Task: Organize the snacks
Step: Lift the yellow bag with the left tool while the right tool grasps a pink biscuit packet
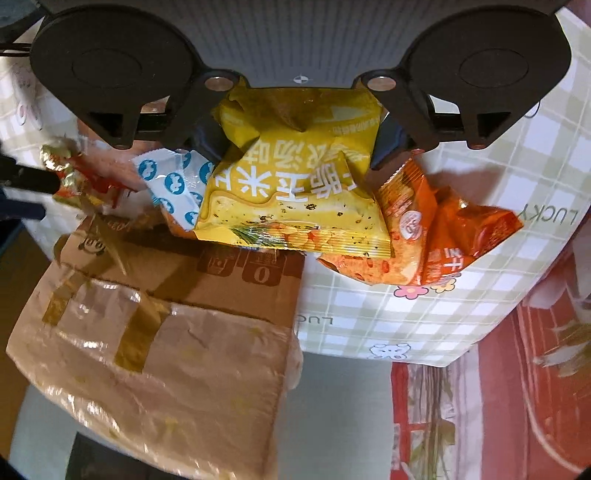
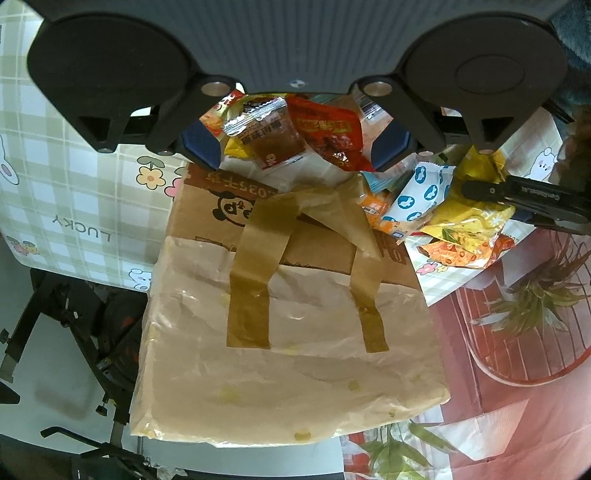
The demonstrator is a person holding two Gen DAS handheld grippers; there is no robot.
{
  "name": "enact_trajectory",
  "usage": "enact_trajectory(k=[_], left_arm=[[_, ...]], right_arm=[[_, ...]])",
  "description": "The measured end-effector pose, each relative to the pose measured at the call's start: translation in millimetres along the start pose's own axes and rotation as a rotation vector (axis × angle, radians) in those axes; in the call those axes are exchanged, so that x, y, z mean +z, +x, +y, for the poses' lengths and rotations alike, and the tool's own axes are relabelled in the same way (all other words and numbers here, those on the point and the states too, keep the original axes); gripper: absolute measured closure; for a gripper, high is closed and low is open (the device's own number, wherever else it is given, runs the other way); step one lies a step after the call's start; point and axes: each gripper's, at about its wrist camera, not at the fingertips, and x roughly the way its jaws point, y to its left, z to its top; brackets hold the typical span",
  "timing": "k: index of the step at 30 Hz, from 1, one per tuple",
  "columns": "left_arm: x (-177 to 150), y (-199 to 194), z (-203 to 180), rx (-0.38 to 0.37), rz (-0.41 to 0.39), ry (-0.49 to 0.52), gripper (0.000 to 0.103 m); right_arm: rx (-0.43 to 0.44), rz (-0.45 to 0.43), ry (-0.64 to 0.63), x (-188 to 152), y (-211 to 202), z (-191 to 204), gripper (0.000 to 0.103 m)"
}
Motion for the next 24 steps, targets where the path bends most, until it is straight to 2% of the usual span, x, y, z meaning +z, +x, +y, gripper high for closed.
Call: enact_trajectory(k=[12, 15, 24], left_arm=[[-4, -19, -1, -0.032, -0.048, -0.025, 0.021], [-4, -21, 0, -0.039, -0.051, -0.028, 0.021], [-9, -30, 3, -0.054, -0.066, -0.032, 0.021]], right_arm=[[0.045, 0.025, -0.03, -2, 2, 15, 0.014], [0.071, 0.029, -0.046, 0, 2, 22, 0.018], [0.189, 0.065, -0.137, 4, 10, 56, 0.02]])
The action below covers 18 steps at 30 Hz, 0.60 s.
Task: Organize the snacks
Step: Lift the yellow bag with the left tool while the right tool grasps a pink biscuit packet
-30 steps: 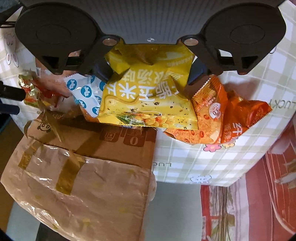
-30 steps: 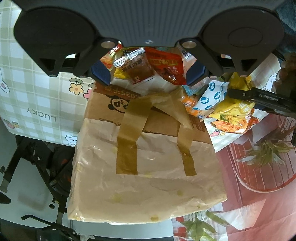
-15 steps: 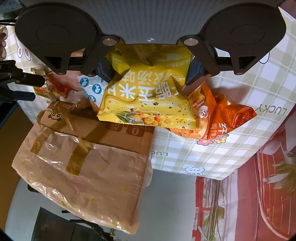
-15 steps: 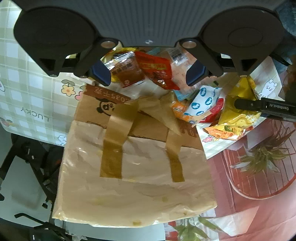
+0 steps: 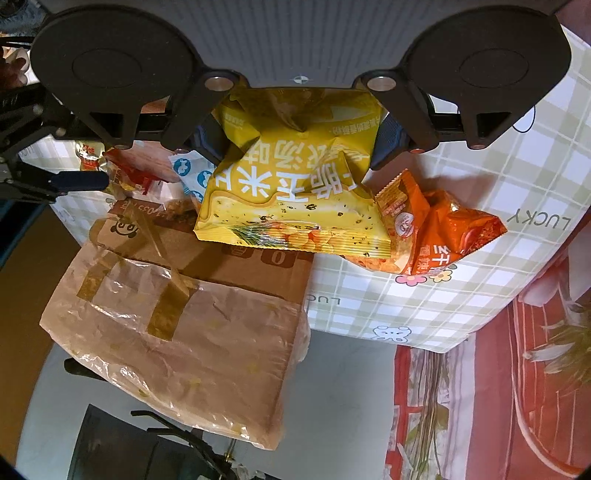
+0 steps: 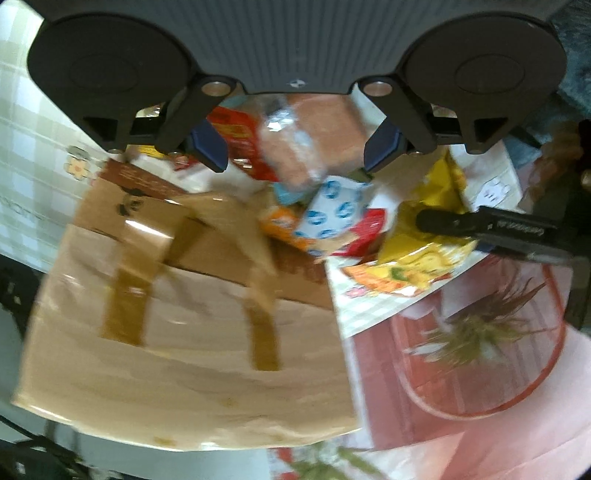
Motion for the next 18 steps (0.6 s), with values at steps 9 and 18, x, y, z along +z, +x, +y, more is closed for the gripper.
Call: enact_trajectory(k=[9, 18], left_arm=[[-2, -7, 5, -0.006, -0.016, -0.024, 0.021], [-3, -9, 5, -0.014, -0.023, -0.022, 0.021]], right_arm=[[0.032, 0.102, -0.103, 6, 38, 14, 0.021], [-0.01, 0.151, -0.198, 9, 63, 18, 0.016]])
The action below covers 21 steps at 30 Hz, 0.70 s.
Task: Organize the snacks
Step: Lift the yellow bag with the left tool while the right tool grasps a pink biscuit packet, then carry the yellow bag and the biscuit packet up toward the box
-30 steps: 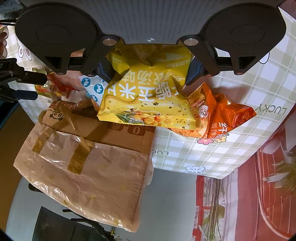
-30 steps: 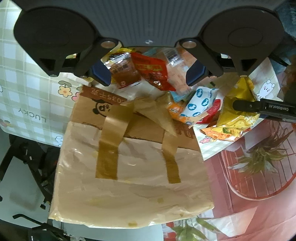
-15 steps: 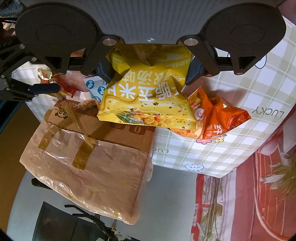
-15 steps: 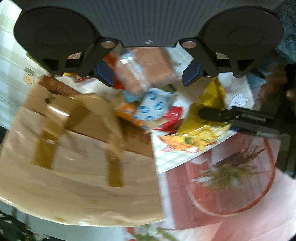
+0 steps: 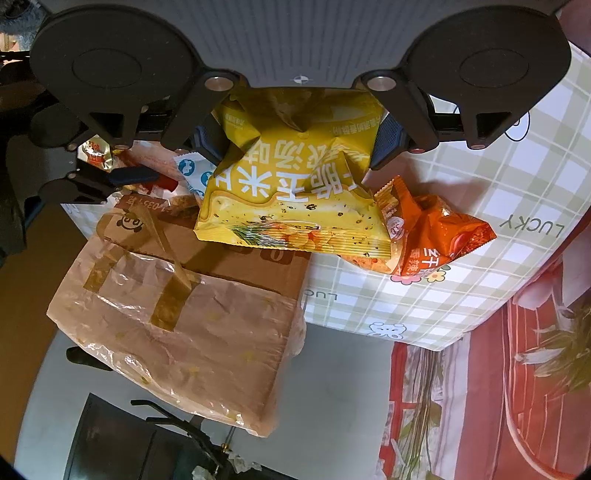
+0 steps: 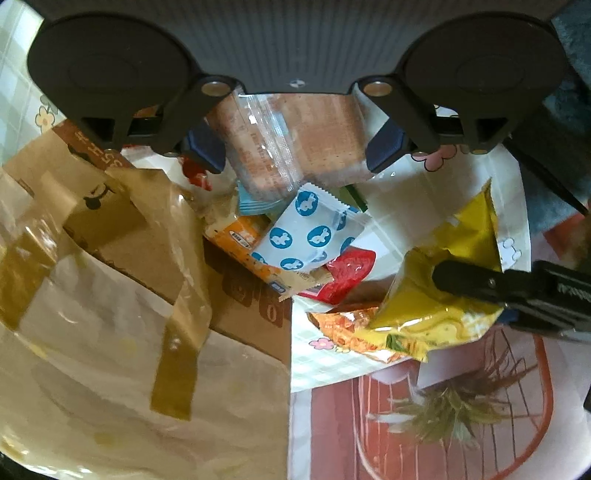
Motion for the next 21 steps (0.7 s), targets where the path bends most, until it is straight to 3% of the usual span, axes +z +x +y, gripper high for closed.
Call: enact_trajectory(k=[4, 11, 14, 21], left_arm=[[-1, 0, 0, 0.002, 0.002, -0.002, 0.021], [-3, 1, -3, -0.004, 0.008, 0.011, 0.021], [-3, -2, -5, -0.008, -0.002, 0.023, 0.021], [5, -12, -5, 0.001, -0.043, 0.023, 0.021]], right_arm=[[-0.026, 0.017, -0.071, -5, 6, 9, 0.014], [-0.05, -0.001, -0.088, -11, 12, 13, 0.014], [-0.065, -0.007, -0.1, -13, 10, 15, 0.02], [0.025, -0.078, -0.048, -11, -21, 7, 0.024]])
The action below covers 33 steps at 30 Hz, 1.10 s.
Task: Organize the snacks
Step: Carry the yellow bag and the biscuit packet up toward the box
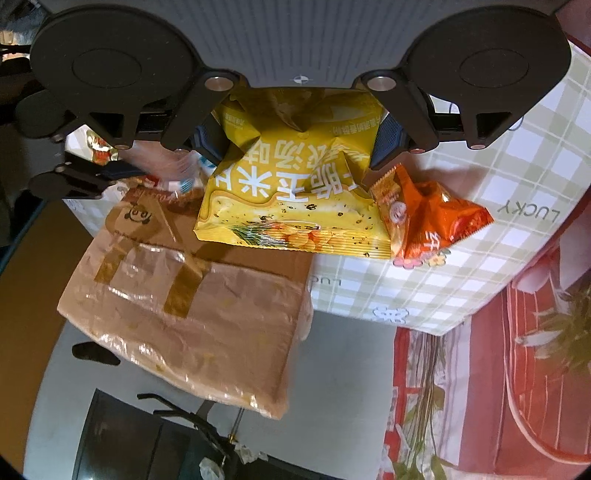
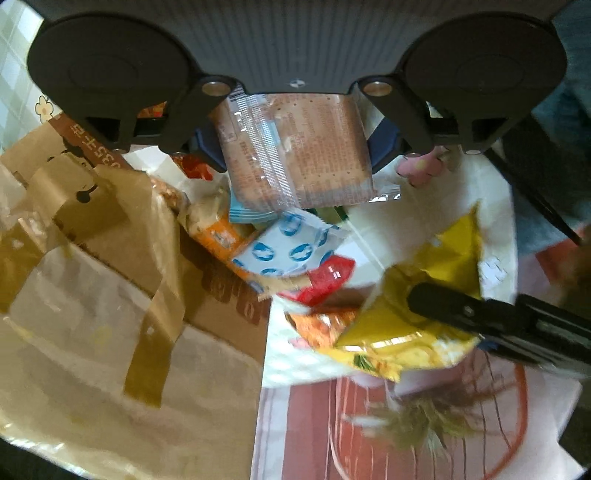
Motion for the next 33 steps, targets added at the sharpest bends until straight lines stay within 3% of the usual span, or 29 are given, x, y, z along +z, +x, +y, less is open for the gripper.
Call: enact_trajectory(k=[8, 13, 23, 33], left_arm=[[15, -6, -5, 0.005, -0.04, 0.008, 0.021], [30, -10, -10, 0.007, -0.076, 0.026, 0.021], [68, -24, -26, 0.001, -0.195, 0.071, 0.021], [128, -22, -63, -0.03, -0.33, 0.165, 0.021]], right_arm=[[-0.042, -0.202, 0.113, 16, -55, -29, 0.024], [-0.016, -0.297, 0.17, 29, -79, -46, 0.024], [-0.012, -0.423, 0.116, 69, -111, -51, 0.024], [-0.153, -0.511, 0.111, 108, -133, -93, 0.024]])
